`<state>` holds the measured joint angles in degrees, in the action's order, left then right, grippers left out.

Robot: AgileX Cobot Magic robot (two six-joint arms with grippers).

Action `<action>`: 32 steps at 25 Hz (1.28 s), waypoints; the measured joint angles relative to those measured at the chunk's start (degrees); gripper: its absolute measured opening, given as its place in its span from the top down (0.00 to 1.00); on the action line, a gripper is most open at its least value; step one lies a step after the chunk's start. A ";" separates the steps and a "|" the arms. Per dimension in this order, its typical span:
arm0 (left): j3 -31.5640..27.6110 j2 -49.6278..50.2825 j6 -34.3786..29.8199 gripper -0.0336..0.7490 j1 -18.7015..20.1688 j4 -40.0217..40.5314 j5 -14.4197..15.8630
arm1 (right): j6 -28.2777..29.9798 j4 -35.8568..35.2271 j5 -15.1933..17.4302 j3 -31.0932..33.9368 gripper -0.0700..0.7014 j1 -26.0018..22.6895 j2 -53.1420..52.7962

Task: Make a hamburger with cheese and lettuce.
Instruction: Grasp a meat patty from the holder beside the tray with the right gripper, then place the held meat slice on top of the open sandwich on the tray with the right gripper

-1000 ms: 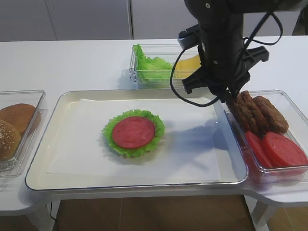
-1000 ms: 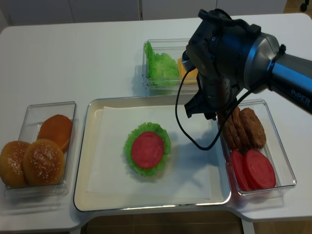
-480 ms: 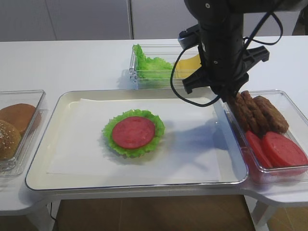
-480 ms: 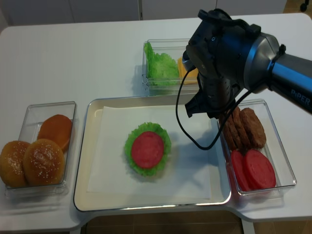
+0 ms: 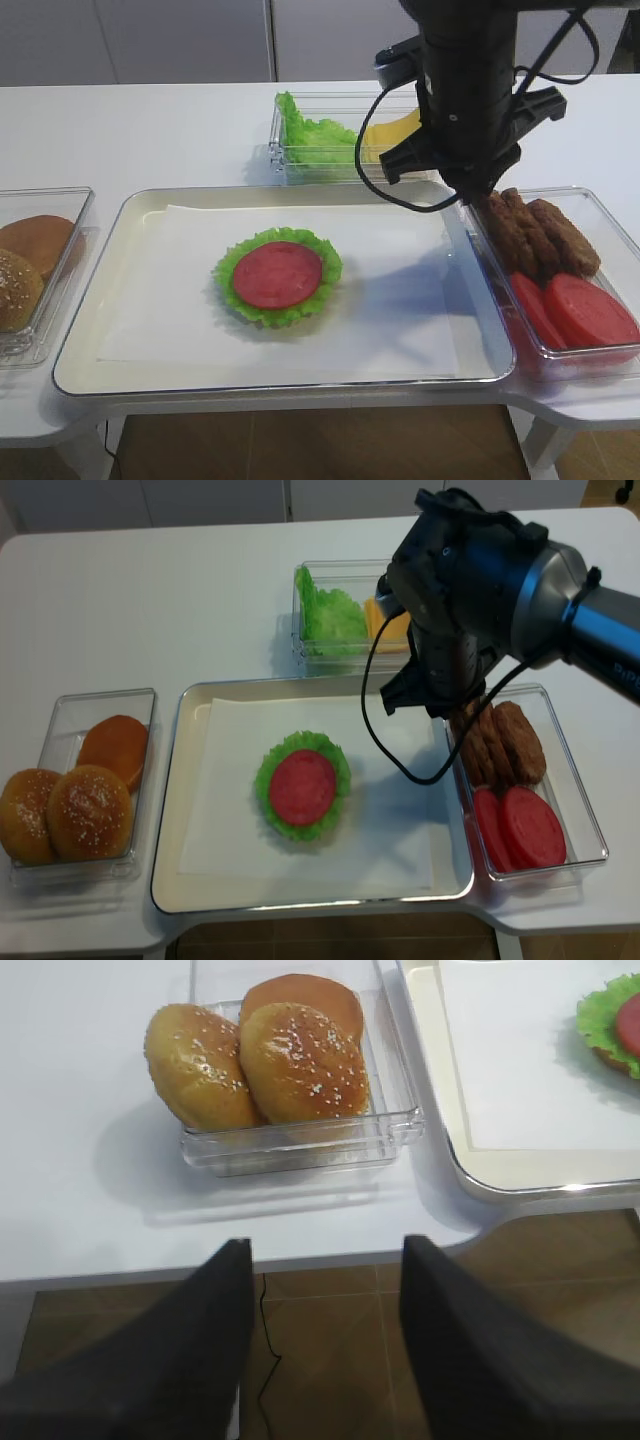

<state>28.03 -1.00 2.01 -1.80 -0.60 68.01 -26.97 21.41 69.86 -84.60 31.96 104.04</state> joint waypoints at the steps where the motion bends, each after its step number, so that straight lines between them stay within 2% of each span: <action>1: 0.00 0.00 0.00 0.50 0.00 0.00 0.00 | -0.09 -0.14 0.00 0.00 0.76 0.00 -0.27; 22: 0.00 0.00 0.00 0.50 0.00 0.00 0.00 | 1.25 -1.37 1.16 0.00 0.76 0.44 -16.22; 32: 0.00 0.00 0.00 0.50 0.00 0.00 0.00 | 1.56 -0.78 1.61 -3.62 0.76 11.21 -15.86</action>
<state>28.03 -1.00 2.01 -1.80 -0.60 68.01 -25.42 20.63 71.47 -88.22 43.17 88.18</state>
